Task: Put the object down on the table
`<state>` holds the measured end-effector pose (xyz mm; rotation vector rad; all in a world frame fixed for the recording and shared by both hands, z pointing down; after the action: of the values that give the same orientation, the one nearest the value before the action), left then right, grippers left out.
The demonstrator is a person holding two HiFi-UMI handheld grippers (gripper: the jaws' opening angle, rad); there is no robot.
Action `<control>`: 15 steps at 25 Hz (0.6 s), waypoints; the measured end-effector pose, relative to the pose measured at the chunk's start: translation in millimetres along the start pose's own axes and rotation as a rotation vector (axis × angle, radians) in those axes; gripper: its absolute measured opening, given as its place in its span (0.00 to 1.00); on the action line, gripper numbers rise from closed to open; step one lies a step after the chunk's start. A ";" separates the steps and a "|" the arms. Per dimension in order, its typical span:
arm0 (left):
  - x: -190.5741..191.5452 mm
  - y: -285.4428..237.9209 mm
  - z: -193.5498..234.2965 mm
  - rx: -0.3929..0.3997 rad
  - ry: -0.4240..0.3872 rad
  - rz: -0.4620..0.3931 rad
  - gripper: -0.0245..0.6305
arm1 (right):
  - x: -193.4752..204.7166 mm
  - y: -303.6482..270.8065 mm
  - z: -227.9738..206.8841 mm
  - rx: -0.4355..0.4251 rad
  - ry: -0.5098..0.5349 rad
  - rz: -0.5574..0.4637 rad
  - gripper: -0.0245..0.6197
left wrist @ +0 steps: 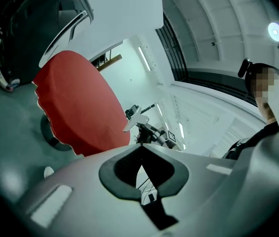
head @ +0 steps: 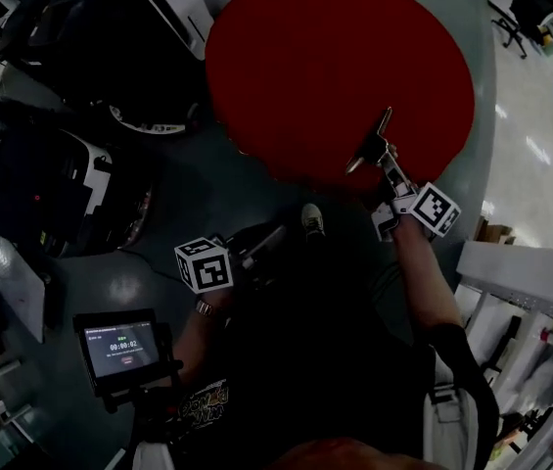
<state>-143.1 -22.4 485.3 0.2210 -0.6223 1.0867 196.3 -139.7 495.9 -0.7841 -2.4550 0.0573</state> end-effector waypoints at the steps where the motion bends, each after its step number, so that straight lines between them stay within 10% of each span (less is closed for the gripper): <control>1: -14.4 -11.7 4.1 -0.004 -0.010 -0.005 0.07 | -20.4 -28.8 -7.0 0.022 0.123 0.031 0.05; 9: -91.0 -92.0 27.9 -0.085 -0.008 -0.048 0.07 | -89.2 -242.1 -73.0 0.323 1.642 0.563 0.05; 15: -120.2 -83.4 42.6 -0.168 0.043 -0.163 0.07 | -75.3 -309.6 -113.3 0.290 2.085 0.736 0.05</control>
<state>-123.4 -171.7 461.7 0.1004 -0.6428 0.8757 144.4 -451.4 616.6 -0.7921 -0.1650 -0.0957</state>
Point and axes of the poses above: the fingertips, and each gripper's own axes: y backward along the fingers, z to its left, x out of its underside, the point moved 9 cm from there along y, backward along the fingers, and after that the axes turned 5 degrees about -y, right-handed, at the moved point
